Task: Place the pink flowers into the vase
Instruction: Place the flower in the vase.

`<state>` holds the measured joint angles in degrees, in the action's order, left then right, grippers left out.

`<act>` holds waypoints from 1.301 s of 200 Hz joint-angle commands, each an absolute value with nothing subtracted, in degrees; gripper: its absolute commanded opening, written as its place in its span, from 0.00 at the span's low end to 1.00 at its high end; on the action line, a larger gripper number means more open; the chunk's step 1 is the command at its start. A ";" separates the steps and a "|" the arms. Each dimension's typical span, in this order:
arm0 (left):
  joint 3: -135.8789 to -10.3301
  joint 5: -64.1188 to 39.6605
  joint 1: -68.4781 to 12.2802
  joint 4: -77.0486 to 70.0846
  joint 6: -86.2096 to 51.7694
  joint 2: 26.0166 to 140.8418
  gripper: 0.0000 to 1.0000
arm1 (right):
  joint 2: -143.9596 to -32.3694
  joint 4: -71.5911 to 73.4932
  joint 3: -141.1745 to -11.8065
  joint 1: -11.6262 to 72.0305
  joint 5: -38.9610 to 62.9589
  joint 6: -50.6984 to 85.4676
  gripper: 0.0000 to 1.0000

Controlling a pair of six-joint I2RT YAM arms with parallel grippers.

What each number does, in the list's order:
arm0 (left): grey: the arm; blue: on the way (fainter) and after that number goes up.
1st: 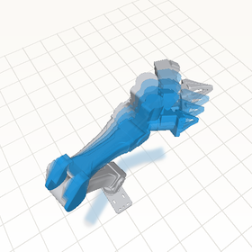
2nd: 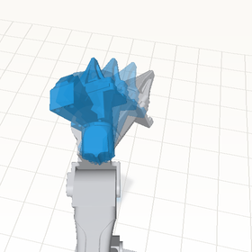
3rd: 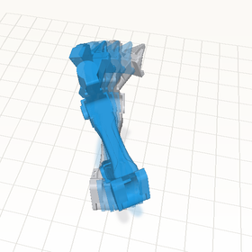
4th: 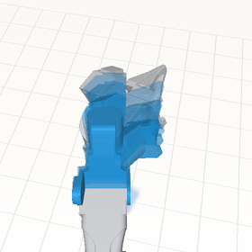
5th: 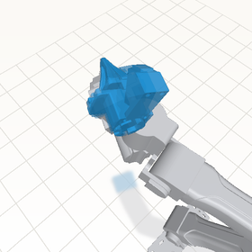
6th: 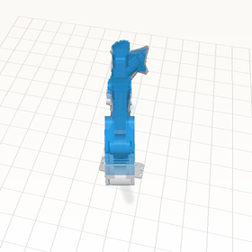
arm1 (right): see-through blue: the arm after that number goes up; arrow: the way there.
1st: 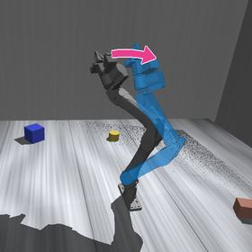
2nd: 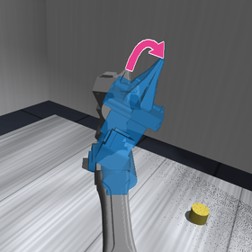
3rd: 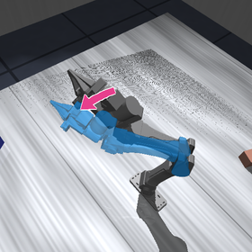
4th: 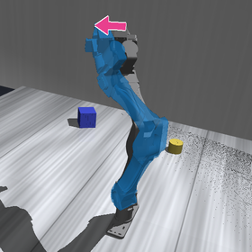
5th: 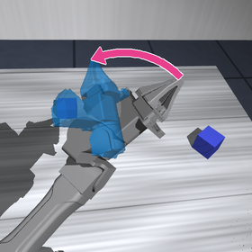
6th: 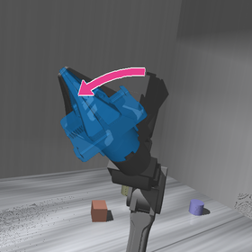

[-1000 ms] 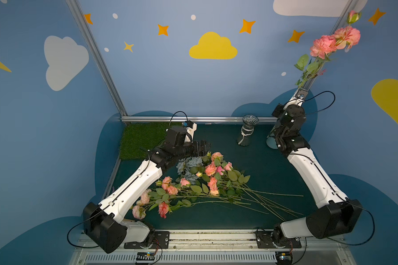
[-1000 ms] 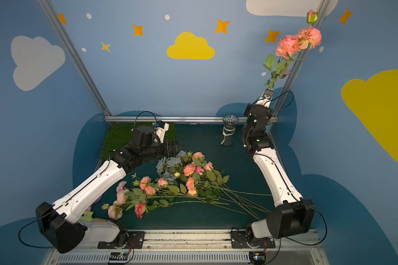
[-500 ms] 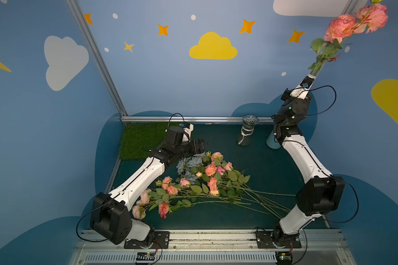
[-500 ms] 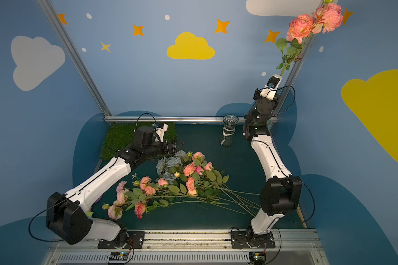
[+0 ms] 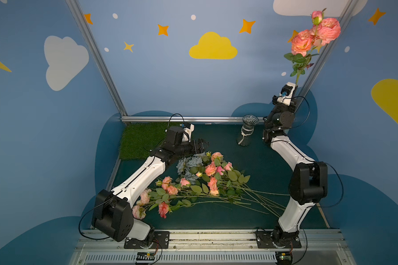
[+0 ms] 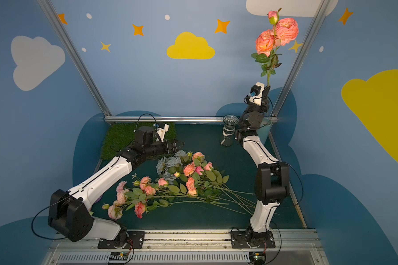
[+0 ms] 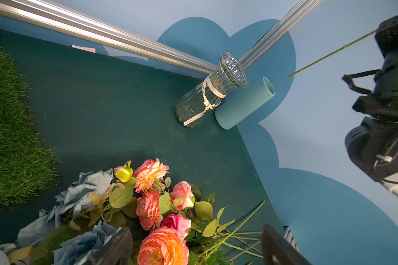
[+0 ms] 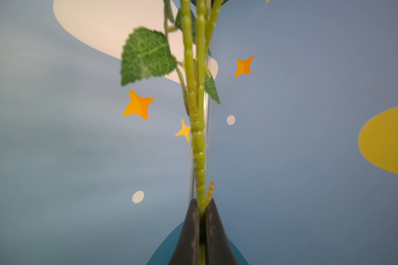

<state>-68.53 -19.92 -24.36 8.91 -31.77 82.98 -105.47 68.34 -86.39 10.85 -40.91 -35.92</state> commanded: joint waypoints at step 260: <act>-67.00 -18.89 -24.43 9.06 -29.84 80.42 0.88 | -104.73 33.81 -84.85 4.41 -48.30 -11.07 0.00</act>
